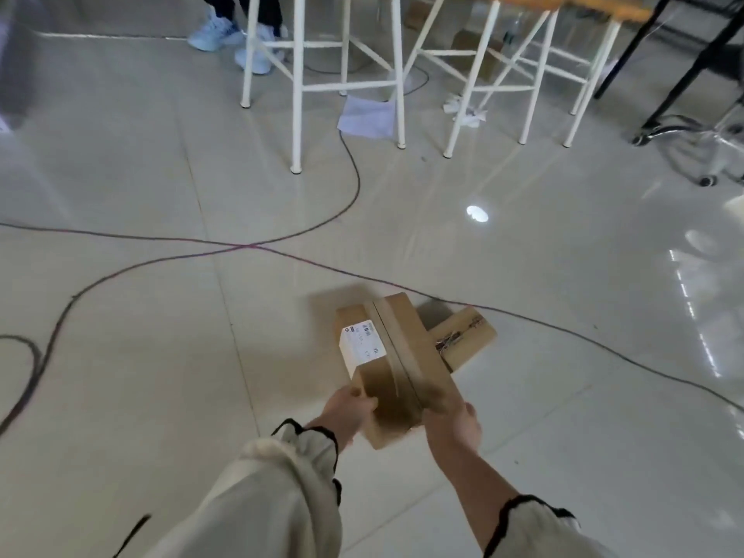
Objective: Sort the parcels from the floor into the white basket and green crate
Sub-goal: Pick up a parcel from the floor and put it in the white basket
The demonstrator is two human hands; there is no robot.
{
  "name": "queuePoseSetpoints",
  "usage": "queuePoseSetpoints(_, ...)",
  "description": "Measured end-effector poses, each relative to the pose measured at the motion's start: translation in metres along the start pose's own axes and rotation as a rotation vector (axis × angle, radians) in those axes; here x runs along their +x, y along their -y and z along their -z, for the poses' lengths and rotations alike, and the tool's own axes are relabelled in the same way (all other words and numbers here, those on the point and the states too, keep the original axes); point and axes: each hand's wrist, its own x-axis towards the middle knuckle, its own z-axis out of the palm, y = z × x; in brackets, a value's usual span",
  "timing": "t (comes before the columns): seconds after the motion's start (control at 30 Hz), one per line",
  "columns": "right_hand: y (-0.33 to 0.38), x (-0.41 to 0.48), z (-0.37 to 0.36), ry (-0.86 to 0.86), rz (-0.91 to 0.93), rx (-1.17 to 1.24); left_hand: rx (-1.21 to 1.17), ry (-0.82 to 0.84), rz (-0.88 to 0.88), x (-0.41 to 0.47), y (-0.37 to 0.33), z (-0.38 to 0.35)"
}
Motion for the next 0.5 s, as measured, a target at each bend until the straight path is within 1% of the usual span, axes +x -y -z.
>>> queuePoseSetpoints(0.07,-0.012,0.023,-0.007,-0.003,0.047,-0.038,0.002,0.009,0.019,0.026,0.015,-0.008)
queuePoseSetpoints(0.2,-0.032,0.03,-0.008,0.078,0.149,0.008,-0.078,0.073,0.097,0.042,0.032,-0.017)
queuePoseSetpoints(0.27,-0.033,0.027,-0.009,0.092,0.159,0.047,-0.08,0.075,0.11,0.042,0.032,-0.016)
queuePoseSetpoints(0.37,-0.024,0.03,-0.008,0.067,0.13,0.166,-0.011,0.1,0.146,0.038,0.023,-0.007)
queuePoseSetpoints(0.4,-0.021,0.033,-0.008,0.066,0.132,0.199,0.009,0.158,0.169,0.037,0.021,-0.003)
queuePoseSetpoints(0.47,-0.02,0.04,-0.008,0.095,0.15,0.253,-0.001,0.356,0.257,0.038,0.02,0.009)
queuePoseSetpoints(0.5,-0.021,0.042,-0.009,0.107,0.139,0.304,0.011,0.425,0.296,0.038,0.021,0.019)
